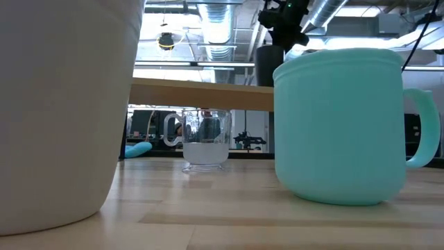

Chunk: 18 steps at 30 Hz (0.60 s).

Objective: Stack small to large cups/mugs on shelf
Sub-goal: Put the black cup on the shelf

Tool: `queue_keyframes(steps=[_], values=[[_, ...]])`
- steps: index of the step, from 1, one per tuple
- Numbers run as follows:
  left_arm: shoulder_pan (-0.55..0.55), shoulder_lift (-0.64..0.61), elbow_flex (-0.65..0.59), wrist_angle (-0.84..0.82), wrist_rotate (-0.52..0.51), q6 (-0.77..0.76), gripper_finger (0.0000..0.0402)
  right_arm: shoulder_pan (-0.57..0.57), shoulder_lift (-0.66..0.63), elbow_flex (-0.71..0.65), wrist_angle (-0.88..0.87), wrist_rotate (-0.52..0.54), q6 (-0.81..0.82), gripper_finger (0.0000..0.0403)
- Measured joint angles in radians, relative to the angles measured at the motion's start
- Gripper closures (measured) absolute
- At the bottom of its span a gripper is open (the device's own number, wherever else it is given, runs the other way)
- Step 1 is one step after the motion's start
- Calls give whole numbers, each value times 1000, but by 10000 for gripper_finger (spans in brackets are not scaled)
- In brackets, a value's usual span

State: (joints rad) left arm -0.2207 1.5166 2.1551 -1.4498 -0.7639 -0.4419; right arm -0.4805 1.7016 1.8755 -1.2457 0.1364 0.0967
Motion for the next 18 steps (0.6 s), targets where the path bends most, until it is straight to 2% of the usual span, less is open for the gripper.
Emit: queue_keyframes(steps=[7, 18], values=[[0, 0, 0, 0, 0, 0, 402, 0, 0, 0, 1, -1, 0, 320], [0, 0, 0, 0, 1, 0, 402, 0, 0, 0, 4, -4, 0, 247]])
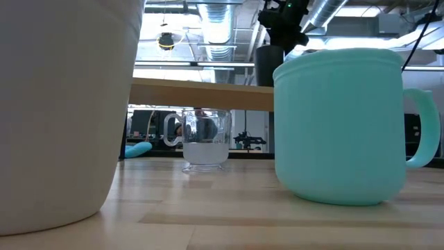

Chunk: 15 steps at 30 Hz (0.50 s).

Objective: Stack small to large cups/mugs on shelf
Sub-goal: Put the black cup on the shelf, then put the gray cup on the shelf

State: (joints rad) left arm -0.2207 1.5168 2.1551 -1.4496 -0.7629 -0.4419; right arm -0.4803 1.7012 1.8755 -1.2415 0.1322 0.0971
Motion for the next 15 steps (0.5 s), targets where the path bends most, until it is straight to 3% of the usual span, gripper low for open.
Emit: queue_keyframes(steps=[8, 15], values=[[0, 0, 0, 0, 0, 0, 401, 2, -15, 38, -25, -13, 7, 226], [0, 0, 0, 1, 13, 0, 401, 29, -14, 204, -91, -95, 9, 229]])
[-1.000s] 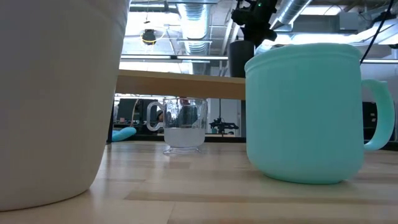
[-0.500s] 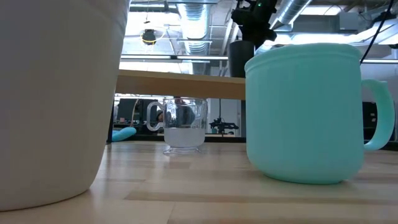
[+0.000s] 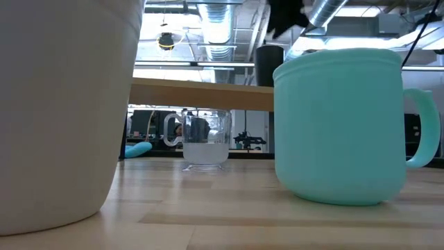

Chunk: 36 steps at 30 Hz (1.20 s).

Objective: Stack small to large cups/mugs on shelf
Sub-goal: Put the gray cup on the shelf

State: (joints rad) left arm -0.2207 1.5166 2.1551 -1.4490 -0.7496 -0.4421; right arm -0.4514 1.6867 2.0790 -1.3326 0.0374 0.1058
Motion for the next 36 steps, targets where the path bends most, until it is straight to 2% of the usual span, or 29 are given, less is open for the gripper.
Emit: queue_keyframes(steps=[5, 8, 14, 16, 21, 28, 31, 36], values=[[0, 0, 0, 0, 60, 0, 401, 66, 0, 187, -106, -11, 0, 236], [-1, 0, 0, 0, 135, 0, 401, 130, -5, 281, -155, -11, 10, 240], [-49, 1, 0, -18, 392, -51, 401, 289, -106, 239, -176, -10, 105, 247], [-89, 8, 0, -36, 435, -109, 401, 348, -116, 238, -188, 7, 142, 249], [-243, 79, 0, -119, 442, -279, 402, 489, -118, 238, -218, 74, 236, 257], [-428, 232, 0, -122, 419, -527, 393, 664, -81, 237, -239, 137, 389, 249], [-477, 305, 0, -122, 434, -588, 365, 737, -61, 237, -239, 181, 447, 240], [-522, 423, 0, -122, 439, -645, 291, 830, -18, 237, -239, 233, 521, 229]])
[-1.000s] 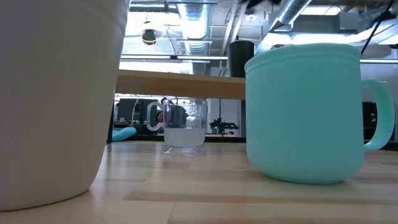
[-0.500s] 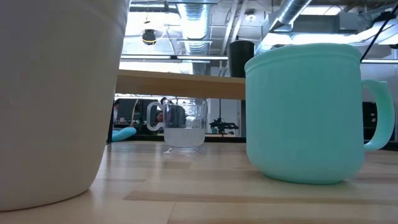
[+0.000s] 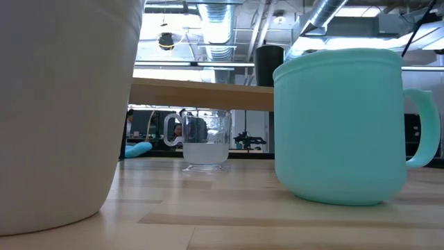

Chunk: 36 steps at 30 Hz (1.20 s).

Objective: Stack small to large cups/mugs on shelf
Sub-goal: Put the gray cup on the shelf

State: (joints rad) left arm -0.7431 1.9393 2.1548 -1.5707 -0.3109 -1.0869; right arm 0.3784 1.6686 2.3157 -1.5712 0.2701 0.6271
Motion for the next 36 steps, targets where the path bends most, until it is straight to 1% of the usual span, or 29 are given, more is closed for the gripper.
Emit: queue_keyframes(steps=[4, 8, 12, 17, 20, 21, 24, 27, 29, 31, 33, 36], values=[[-2, 84, 0, 0, 17, -101, 235, 53, 33, 0, 0, 4, 2, 227], [15, 155, 0, 0, 18, -180, 204, 94, 53, 0, 0, 4, -18, 229], [28, 205, 0, 0, 21, -220, 199, 127, 55, 0, 0, 0, -30, 232], [30, 225, -3, 1, 24, -232, 198, 169, 51, 0, 0, 0, -32, 232], [30, 219, -48, 2, 23, -276, 198, 199, 48, 0, 0, -3, -32, 233], [30, 219, -67, 2, 37, -284, 198, 209, 49, 0, 0, -3, -32, 234], [29, 219, -128, 34, 89, -281, 198, 237, 49, 0, 0, -3, -26, 237], [29, 222, -156, 79, 101, -257, 198, 255, 49, 0, 0, -2, -20, 237], [31, 220, -166, 87, 101, -258, 203, 263, 49, 0, 0, -2, -6, 237], [36, 220, -167, 100, 108, -255, 219, 272, 49, 0, 0, 0, 1, 237], [41, 216, -167, 107, 131, -228, 249, 280, 49, 0, 0, 1, 4, 239], [43, 214, -167, 130, 141, -202, 312, 289, 49, 0, 0, 1, 26, 244]])
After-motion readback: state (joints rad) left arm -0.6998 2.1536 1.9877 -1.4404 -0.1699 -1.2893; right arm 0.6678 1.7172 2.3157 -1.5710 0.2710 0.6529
